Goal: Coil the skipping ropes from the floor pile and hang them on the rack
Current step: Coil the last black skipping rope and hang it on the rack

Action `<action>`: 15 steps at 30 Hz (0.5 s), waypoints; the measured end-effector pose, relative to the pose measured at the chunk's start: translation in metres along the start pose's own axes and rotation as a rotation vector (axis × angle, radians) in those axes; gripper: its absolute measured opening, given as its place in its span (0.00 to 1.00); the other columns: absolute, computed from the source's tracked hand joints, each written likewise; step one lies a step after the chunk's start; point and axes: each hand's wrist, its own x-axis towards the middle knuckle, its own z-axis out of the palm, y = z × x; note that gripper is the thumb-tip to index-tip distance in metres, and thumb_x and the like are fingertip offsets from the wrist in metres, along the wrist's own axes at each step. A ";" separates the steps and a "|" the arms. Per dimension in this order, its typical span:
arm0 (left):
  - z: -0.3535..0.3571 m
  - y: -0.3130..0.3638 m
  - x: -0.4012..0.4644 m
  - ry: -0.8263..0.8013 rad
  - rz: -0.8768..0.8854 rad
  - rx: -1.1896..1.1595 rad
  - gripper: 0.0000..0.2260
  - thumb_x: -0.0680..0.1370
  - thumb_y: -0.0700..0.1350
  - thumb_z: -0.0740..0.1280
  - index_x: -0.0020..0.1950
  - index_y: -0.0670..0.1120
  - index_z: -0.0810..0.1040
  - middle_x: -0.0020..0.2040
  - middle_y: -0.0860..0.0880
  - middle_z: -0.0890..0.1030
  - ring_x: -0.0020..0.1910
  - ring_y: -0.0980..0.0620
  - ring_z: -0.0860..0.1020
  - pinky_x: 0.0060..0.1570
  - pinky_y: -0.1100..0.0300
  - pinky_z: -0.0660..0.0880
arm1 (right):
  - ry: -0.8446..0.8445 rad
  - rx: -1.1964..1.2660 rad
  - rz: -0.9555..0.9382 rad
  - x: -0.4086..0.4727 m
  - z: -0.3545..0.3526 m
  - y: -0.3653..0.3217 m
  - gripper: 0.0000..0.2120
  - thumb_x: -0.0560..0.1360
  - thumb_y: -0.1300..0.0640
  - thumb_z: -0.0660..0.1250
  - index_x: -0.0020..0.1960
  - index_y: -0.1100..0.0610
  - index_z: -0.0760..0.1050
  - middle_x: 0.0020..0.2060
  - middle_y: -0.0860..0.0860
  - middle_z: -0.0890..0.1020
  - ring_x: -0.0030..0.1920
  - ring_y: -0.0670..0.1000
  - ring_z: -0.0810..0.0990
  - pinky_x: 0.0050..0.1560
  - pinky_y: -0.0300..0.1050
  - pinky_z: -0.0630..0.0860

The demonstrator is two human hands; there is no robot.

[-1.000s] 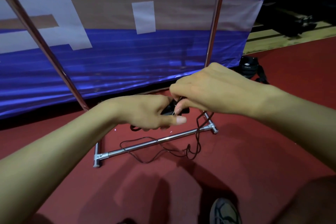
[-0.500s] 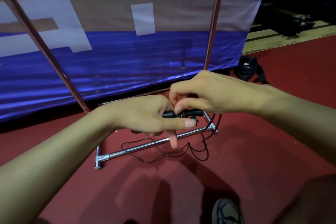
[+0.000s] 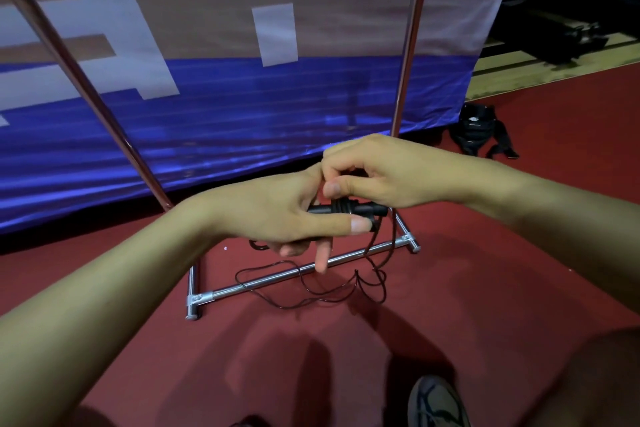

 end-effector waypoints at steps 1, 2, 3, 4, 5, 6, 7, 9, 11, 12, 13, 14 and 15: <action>-0.001 -0.001 0.000 0.023 -0.017 -0.005 0.25 0.79 0.58 0.69 0.70 0.52 0.63 0.38 0.45 0.87 0.25 0.48 0.72 0.25 0.61 0.67 | -0.001 0.043 0.024 0.000 0.001 0.002 0.16 0.83 0.46 0.64 0.44 0.57 0.78 0.37 0.48 0.79 0.38 0.47 0.76 0.40 0.44 0.72; -0.001 -0.003 0.002 0.036 -0.026 -0.002 0.26 0.78 0.59 0.70 0.68 0.51 0.63 0.38 0.45 0.87 0.26 0.47 0.73 0.26 0.58 0.69 | -0.014 0.078 0.060 0.000 0.002 0.003 0.18 0.82 0.43 0.63 0.44 0.57 0.77 0.36 0.52 0.79 0.36 0.51 0.75 0.39 0.49 0.72; 0.001 -0.003 0.002 0.056 -0.047 0.013 0.26 0.77 0.59 0.71 0.67 0.50 0.63 0.37 0.45 0.86 0.26 0.47 0.74 0.27 0.56 0.70 | -0.040 0.118 0.093 -0.001 0.004 0.004 0.20 0.80 0.39 0.63 0.43 0.56 0.77 0.34 0.54 0.79 0.35 0.55 0.74 0.38 0.52 0.72; 0.002 -0.004 0.003 0.068 -0.066 0.028 0.27 0.76 0.59 0.72 0.65 0.51 0.62 0.37 0.45 0.86 0.27 0.47 0.75 0.29 0.54 0.71 | -0.066 0.175 0.126 -0.001 0.006 0.005 0.21 0.78 0.37 0.63 0.41 0.55 0.76 0.31 0.54 0.77 0.31 0.55 0.71 0.35 0.51 0.70; 0.003 -0.005 0.003 0.092 -0.087 0.043 0.28 0.75 0.60 0.73 0.65 0.52 0.61 0.37 0.45 0.86 0.27 0.47 0.76 0.30 0.53 0.72 | -0.082 0.241 0.164 -0.001 0.008 0.007 0.21 0.77 0.37 0.63 0.39 0.54 0.74 0.27 0.51 0.74 0.28 0.53 0.67 0.31 0.48 0.66; 0.003 -0.006 0.004 0.111 -0.093 0.045 0.30 0.75 0.60 0.73 0.66 0.55 0.59 0.36 0.45 0.86 0.27 0.48 0.77 0.31 0.53 0.72 | -0.090 0.307 0.197 -0.002 0.010 0.008 0.19 0.76 0.37 0.63 0.37 0.52 0.73 0.25 0.48 0.71 0.27 0.49 0.64 0.29 0.43 0.63; 0.002 -0.006 0.004 0.126 -0.094 0.054 0.32 0.74 0.60 0.74 0.68 0.57 0.57 0.35 0.46 0.85 0.27 0.49 0.78 0.31 0.54 0.73 | -0.088 0.368 0.217 -0.001 0.012 0.008 0.19 0.76 0.38 0.64 0.35 0.50 0.72 0.25 0.47 0.71 0.27 0.47 0.64 0.30 0.40 0.62; 0.000 -0.007 0.004 0.171 -0.082 0.092 0.36 0.74 0.58 0.75 0.71 0.59 0.54 0.33 0.47 0.84 0.25 0.51 0.78 0.30 0.60 0.74 | -0.080 0.510 0.262 0.000 0.014 0.010 0.17 0.75 0.37 0.66 0.37 0.49 0.77 0.31 0.49 0.80 0.31 0.50 0.74 0.36 0.39 0.70; -0.001 -0.005 0.006 0.201 -0.070 0.125 0.39 0.72 0.56 0.78 0.72 0.58 0.54 0.32 0.48 0.83 0.25 0.52 0.77 0.29 0.65 0.73 | -0.152 0.660 0.314 0.000 0.016 0.013 0.23 0.76 0.37 0.66 0.51 0.57 0.82 0.46 0.58 0.87 0.44 0.62 0.84 0.48 0.48 0.78; -0.001 -0.004 0.007 0.199 -0.067 0.154 0.40 0.71 0.56 0.79 0.72 0.57 0.55 0.32 0.48 0.84 0.25 0.52 0.78 0.29 0.66 0.72 | -0.218 0.717 0.342 0.000 0.017 0.014 0.28 0.77 0.37 0.65 0.56 0.63 0.81 0.49 0.61 0.86 0.45 0.66 0.81 0.47 0.47 0.77; 0.001 -0.002 0.007 0.195 -0.071 0.192 0.40 0.70 0.56 0.79 0.71 0.55 0.56 0.32 0.49 0.84 0.26 0.52 0.80 0.29 0.67 0.72 | -0.285 0.751 0.363 -0.001 0.018 0.013 0.31 0.77 0.38 0.64 0.58 0.66 0.80 0.48 0.63 0.84 0.41 0.64 0.78 0.40 0.43 0.75; 0.001 -0.002 0.009 0.192 -0.079 0.234 0.40 0.69 0.58 0.80 0.70 0.55 0.57 0.32 0.49 0.84 0.28 0.51 0.81 0.30 0.66 0.73 | -0.340 0.773 0.373 -0.001 0.019 0.013 0.32 0.76 0.38 0.64 0.58 0.68 0.80 0.44 0.63 0.82 0.37 0.59 0.74 0.32 0.37 0.69; 0.000 -0.003 0.009 0.199 -0.089 0.277 0.40 0.67 0.60 0.80 0.69 0.55 0.58 0.32 0.50 0.84 0.29 0.51 0.82 0.31 0.65 0.74 | -0.376 0.800 0.380 -0.001 0.020 0.013 0.33 0.74 0.38 0.63 0.57 0.69 0.80 0.41 0.61 0.80 0.34 0.54 0.72 0.28 0.35 0.65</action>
